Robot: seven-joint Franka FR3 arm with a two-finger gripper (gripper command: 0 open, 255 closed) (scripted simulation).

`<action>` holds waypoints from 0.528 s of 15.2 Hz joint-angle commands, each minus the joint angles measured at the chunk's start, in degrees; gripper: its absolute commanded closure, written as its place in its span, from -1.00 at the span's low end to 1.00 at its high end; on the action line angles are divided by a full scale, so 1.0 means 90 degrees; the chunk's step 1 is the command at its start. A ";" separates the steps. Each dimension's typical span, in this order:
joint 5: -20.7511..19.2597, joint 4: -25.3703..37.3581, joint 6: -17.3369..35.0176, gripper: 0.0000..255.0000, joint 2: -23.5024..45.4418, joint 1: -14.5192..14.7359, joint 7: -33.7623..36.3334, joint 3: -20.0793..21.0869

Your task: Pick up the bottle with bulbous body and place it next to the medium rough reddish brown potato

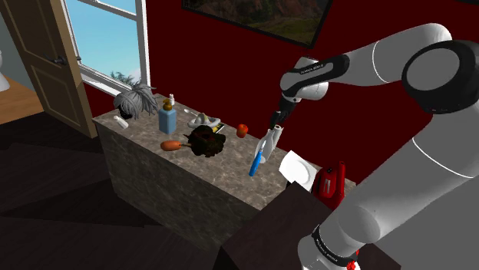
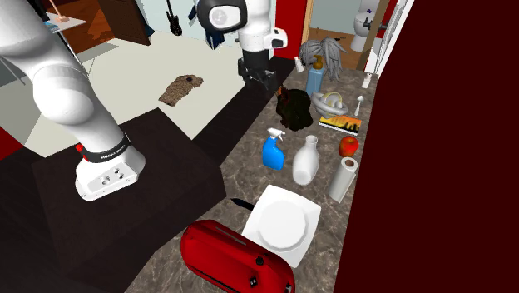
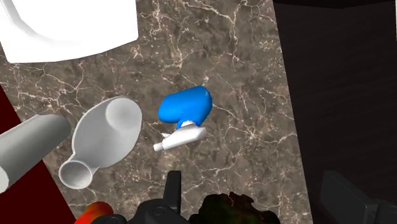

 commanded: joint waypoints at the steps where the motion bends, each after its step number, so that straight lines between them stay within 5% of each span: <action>1: 0.0285 0.0319 0.0231 -1.00 0.0599 -0.0036 -0.0327 -0.0117; 8: 0.1252 0.1507 0.0569 -1.00 0.2344 -0.0496 -0.1348 -0.0160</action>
